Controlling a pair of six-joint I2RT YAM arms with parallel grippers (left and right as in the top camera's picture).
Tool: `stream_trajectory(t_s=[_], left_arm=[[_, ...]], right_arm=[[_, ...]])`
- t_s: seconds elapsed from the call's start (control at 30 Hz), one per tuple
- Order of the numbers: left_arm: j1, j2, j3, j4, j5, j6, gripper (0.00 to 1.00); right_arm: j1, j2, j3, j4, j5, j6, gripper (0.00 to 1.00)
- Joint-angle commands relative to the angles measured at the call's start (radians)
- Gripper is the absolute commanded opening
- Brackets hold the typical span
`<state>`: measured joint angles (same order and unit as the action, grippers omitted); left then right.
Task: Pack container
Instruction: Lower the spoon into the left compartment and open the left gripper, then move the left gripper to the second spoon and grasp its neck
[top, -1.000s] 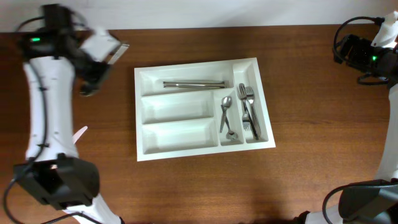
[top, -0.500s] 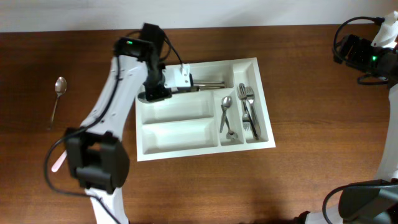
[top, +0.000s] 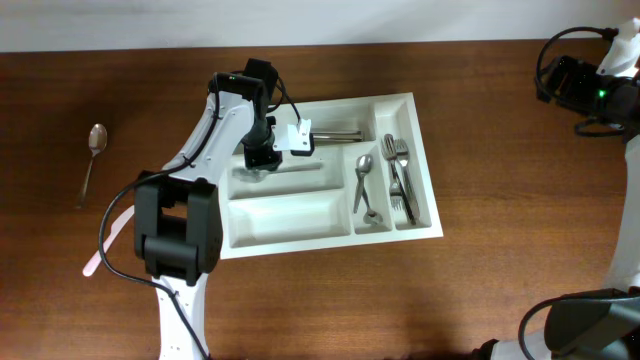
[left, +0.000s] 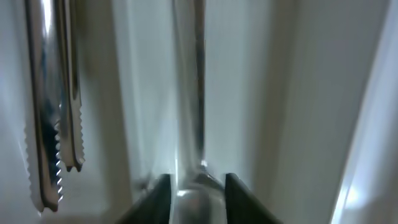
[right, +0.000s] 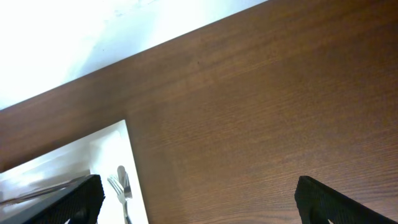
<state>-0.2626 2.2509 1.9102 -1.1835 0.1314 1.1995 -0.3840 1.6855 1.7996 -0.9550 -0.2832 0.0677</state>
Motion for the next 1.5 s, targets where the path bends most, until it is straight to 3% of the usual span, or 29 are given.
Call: stream_trajectory(t_s=[0.0,0.03,0.07,0.1,0.2,0.5,0.63,0.77,0.97,1.2,1.47], left_arm=[[0.002,-0.003,0.035,-0.039,0.003,-0.081,0.55],[0.002,-0.004,0.05,-0.068,0.003,-0.114,0.7],[0.003,-0.006,0.073,-0.098,0.003,-0.159,0.94],[0.004,-0.01,0.093,-0.121,0.003,-0.2,0.99],[0.015,-0.035,0.158,-0.195,0.003,-0.296,0.99],[0.102,-0.258,0.203,-0.413,0.001,-0.298,0.99],[0.188,-0.348,0.203,-0.399,-0.014,-0.304,0.99],[0.33,-0.358,0.201,-0.316,-0.092,-0.468,0.99],[0.583,-0.27,0.196,-0.212,-0.101,-0.662,1.0],[0.749,-0.053,0.196,-0.168,-0.116,-0.66,0.93],[0.8,0.119,0.196,-0.032,-0.153,-0.63,0.85]], right_arm=[[-0.003,-0.01,0.01,0.002,-0.012,0.0,0.99],[-0.003,-0.01,0.01,0.002,-0.012,0.0,0.99],[-0.003,-0.01,0.01,0.002,-0.012,0.0,0.99],[-0.003,-0.01,0.01,0.002,-0.012,0.0,0.99],[-0.003,-0.01,0.01,0.002,-0.012,0.0,0.99],[-0.003,-0.01,0.01,0.002,-0.012,0.0,0.99],[-0.003,-0.01,0.01,0.002,-0.012,0.0,0.99],[-0.003,-0.01,0.01,0.002,-0.012,0.0,0.99],[-0.003,-0.01,0.01,0.002,-0.012,0.0,0.99],[-0.003,-0.01,0.01,0.002,-0.013,0.0,0.99],[-0.003,-0.01,0.01,0.002,-0.012,0.0,0.99]])
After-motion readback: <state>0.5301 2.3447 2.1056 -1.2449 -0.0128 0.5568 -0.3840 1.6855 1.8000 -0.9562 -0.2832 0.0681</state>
